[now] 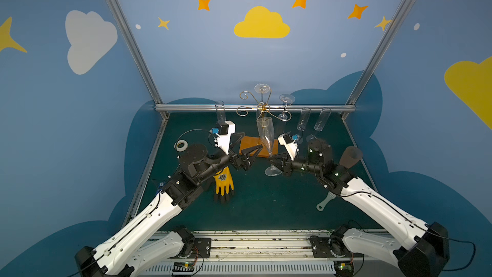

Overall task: Take the wine glass off the wine glass rack
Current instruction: Pick up the wine glass from the wine glass rack.

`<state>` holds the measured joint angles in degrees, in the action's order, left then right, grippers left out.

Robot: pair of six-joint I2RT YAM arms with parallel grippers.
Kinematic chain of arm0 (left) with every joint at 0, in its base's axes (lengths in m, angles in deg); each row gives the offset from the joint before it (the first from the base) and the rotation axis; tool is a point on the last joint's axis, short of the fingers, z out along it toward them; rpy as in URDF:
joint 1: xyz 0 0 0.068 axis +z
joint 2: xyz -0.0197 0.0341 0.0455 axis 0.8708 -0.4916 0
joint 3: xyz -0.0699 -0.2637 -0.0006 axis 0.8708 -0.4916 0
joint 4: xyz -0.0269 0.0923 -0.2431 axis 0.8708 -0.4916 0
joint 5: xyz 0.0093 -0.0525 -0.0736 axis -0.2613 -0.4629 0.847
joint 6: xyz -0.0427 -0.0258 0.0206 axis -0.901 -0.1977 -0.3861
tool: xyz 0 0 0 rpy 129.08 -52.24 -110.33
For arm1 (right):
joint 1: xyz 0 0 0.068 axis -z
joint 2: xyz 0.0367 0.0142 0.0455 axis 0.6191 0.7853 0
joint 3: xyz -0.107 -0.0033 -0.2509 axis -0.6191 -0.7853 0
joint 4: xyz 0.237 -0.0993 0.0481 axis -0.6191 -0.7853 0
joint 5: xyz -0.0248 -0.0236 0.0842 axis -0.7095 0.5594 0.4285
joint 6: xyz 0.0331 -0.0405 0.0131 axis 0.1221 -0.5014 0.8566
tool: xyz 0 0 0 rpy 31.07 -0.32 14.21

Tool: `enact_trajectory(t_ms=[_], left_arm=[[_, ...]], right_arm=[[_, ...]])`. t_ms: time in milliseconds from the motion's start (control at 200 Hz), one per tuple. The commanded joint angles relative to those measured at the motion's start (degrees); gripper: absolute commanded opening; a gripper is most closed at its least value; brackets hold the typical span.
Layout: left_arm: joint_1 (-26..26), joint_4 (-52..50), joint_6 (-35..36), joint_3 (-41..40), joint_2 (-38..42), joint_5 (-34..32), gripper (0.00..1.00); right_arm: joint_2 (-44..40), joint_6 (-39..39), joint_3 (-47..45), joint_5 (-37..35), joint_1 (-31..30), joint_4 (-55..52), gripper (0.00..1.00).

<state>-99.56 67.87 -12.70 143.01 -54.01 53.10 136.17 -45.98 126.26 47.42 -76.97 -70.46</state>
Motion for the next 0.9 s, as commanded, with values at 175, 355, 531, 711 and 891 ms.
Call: enact_trajectory(t_ms=[175, 355, 531, 711, 891], left_arm=[[0.6, 4.1, -5.2, -1.9, 0.2, 1.2, 0.98], [0.6, 2.9, -6.7, -2.3, 0.2, -1.8, 0.98], [0.9, 4.7, -7.3, -3.2, 0.3, -3.0, 0.98], [1.0, 4.5, -8.2, -2.5, -1.1, -1.6, 0.97], [1.2, 5.9, -8.5, -2.7, -1.2, -1.7, 0.94]], right_arm=[[1.5, -2.1, 2.9, 0.5, -1.5, 3.9, 0.0], [1.6, -3.6, 2.9, 2.0, -2.6, 5.0, 0.0], [1.7, -5.1, 2.5, 3.9, -3.9, 5.7, 0.0], [2.1, -8.2, 1.8, 6.4, -5.9, 7.7, 0.0], [3.3, -11.3, 1.6, 6.9, -7.7, 7.9, 0.0]])
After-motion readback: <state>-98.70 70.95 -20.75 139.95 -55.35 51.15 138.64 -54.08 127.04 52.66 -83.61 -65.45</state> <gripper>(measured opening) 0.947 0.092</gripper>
